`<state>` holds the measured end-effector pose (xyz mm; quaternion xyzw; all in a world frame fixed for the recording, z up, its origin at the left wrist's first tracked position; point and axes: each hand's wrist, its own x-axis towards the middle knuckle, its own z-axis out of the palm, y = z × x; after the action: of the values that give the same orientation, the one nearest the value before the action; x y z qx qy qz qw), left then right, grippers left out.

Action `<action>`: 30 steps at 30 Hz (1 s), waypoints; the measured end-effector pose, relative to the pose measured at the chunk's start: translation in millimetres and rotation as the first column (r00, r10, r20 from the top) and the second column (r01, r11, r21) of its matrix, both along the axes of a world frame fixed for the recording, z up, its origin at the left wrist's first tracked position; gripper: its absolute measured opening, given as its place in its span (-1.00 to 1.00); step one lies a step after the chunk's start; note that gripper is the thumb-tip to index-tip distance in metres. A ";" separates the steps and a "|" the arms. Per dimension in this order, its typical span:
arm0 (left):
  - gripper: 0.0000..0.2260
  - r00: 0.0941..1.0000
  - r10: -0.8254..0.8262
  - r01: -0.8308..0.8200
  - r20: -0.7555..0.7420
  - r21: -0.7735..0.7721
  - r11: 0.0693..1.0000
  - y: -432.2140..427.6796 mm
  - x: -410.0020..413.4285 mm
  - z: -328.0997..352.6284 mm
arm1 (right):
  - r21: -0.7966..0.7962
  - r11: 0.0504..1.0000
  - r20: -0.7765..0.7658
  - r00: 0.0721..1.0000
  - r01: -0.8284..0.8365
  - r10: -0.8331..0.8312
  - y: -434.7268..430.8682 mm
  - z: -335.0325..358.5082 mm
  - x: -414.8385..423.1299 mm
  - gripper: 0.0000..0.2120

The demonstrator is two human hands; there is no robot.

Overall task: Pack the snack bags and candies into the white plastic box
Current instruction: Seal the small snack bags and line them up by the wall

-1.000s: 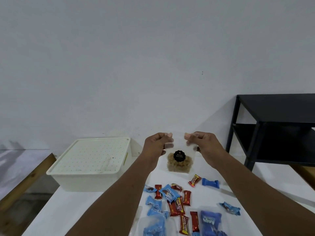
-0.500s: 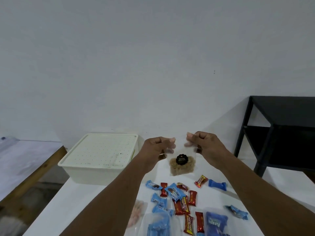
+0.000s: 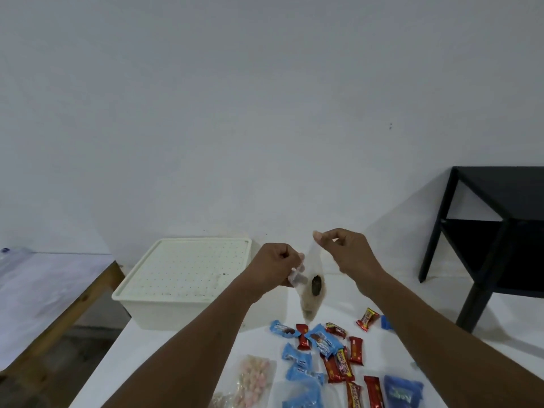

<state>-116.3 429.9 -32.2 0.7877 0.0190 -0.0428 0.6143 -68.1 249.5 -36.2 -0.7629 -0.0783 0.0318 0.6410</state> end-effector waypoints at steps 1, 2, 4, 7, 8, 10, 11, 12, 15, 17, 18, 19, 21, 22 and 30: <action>-0.81 0.997 0.004 -0.012 0.073 0.108 0.994 1.7 2.5 -1.0 | 0.042 0.999 -0.070 0.998 0.013 -0.010 8.3 -2.5 -1.1 -0.66; -0.81 0.991 -0.005 -0.023 0.136 0.206 0.978 4.1 5.6 -3.2 | 0.088 0.996 -0.135 0.991 0.009 0.003 16.5 -4.9 -2.0 -0.68; -0.82 0.979 -0.025 -0.042 0.203 0.321 0.946 10.9 10.5 -7.4 | 0.188 0.982 -0.198 0.978 -0.019 0.057 31.3 -8.7 -2.6 -0.79; -0.81 0.974 -0.010 -0.062 0.227 0.311 0.948 29.5 14.1 -9.1 | 0.279 0.960 -0.183 0.979 -0.037 0.090 47.7 -13.1 0.3 -0.86; -0.79 0.976 -0.001 -0.061 0.219 0.279 0.958 36.7 14.5 -8.1 | 0.285 0.958 -0.168 0.982 -0.032 0.083 52.5 -14.1 1.7 -0.87; -0.74 0.987 0.003 -0.031 0.159 0.177 0.984 49.4 15.0 -9.0 | 0.287 0.958 -0.135 0.989 -0.018 0.059 63.7 -15.4 3.6 -0.88; -0.71 0.991 0.003 -0.021 0.137 0.132 0.991 55.1 16.5 -12.1 | 0.288 0.958 -0.126 0.991 0.003 0.035 69.6 -15.6 4.6 -0.88; -0.68 0.991 0.018 -0.032 0.133 0.104 0.994 61.2 18.2 -16.4 | 0.292 0.955 -0.128 0.992 0.042 -0.004 75.2 -16.3 6.3 -0.89; -0.62 0.975 0.079 -0.101 0.208 0.097 0.990 80.4 23.0 -35.4 | 0.329 0.917 -0.200 0.966 0.225 -0.166 86.0 -21.5 14.6 -0.90; -0.67 0.977 -0.038 0.003 0.210 0.166 0.986 88.1 23.6 -51.5 | 0.368 0.874 -0.265 0.937 0.317 -0.229 89.5 -27.1 19.4 -0.88; -0.77 0.978 -0.115 0.077 0.173 0.214 0.974 88.8 24.5 -61.4 | 0.382 0.859 -0.292 0.926 0.341 -0.238 90.8 -30.0 20.2 -0.87; -0.87 0.974 -0.178 0.134 0.142 0.273 0.952 87.5 27.1 -71.4 | 0.387 0.852 -0.316 0.919 0.353 -0.237 92.3 -33.1 20.9 -0.87; -0.81 0.954 -0.233 0.141 0.187 0.406 0.903 81.5 39.2 -91.1 | 0.369 0.863 -0.336 0.916 0.344 -0.221 94.2 -40.0 23.8 -0.88; -0.78 0.952 -0.210 0.102 0.221 0.419 0.902 77.5 47.2 -98.8 | 0.345 0.876 -0.330 0.917 0.337 -0.223 93.9 -43.5 26.7 -0.88; -0.84 0.998 -0.018 0.012 0.068 0.077 0.997 66.7 120.9 -130.7 | 0.038 0.996 -0.324 0.944 0.078 -0.061 39.5 -96.7 73.8 -0.86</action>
<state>4.6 496.6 -162.9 0.8117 -0.0065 -0.0194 0.5837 5.8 289.0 -132.9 -0.7336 0.0536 0.1314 0.6646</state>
